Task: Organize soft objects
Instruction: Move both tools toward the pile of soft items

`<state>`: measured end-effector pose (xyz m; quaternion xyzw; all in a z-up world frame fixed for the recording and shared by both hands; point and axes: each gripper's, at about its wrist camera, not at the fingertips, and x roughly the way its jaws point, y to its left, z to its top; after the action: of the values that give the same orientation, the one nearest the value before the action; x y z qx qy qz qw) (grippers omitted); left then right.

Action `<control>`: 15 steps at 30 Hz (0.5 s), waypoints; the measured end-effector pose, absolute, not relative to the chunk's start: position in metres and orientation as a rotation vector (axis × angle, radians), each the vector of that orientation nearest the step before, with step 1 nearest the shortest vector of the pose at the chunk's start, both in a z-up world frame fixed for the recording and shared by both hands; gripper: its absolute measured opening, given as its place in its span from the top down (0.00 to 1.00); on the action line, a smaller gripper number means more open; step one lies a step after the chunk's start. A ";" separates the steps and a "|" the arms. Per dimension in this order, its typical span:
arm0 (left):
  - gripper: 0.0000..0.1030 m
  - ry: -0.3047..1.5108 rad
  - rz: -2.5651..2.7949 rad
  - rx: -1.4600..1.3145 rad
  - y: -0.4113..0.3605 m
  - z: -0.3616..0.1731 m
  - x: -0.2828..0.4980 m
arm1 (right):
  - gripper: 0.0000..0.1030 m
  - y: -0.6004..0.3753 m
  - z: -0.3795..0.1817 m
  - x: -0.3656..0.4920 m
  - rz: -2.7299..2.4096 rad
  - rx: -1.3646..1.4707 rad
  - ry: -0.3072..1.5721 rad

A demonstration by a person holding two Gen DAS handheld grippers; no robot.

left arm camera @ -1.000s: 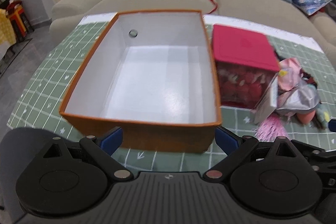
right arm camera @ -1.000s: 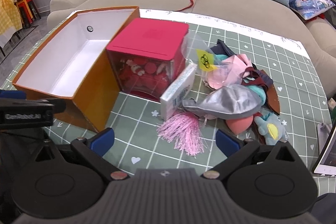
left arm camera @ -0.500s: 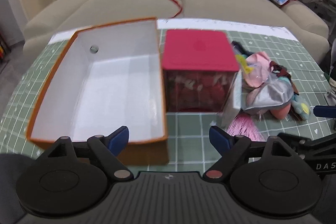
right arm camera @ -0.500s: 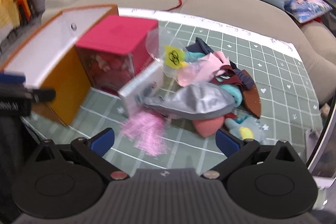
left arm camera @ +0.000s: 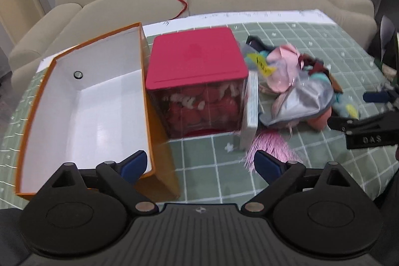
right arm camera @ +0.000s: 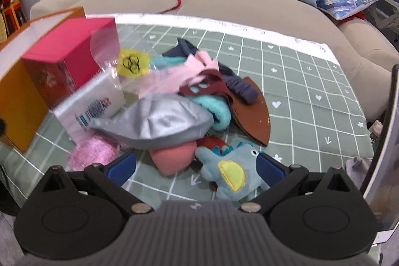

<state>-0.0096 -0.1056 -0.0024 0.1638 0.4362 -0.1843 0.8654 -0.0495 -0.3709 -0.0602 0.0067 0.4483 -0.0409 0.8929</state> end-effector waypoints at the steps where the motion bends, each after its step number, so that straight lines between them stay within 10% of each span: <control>1: 0.00 0.907 -0.384 0.340 -0.104 0.001 -0.013 | 0.03 -0.371 -0.064 -0.049 -0.087 0.007 0.944; 15: 0.00 0.802 -0.685 0.358 -0.148 0.012 -0.020 | 0.05 -0.385 -0.084 -0.040 -0.103 0.017 0.980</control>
<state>-0.0195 -0.1478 0.0124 0.1697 0.3808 -0.3251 0.8488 -0.0399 -0.3847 -0.0842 0.0080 0.4705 -0.0493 0.8810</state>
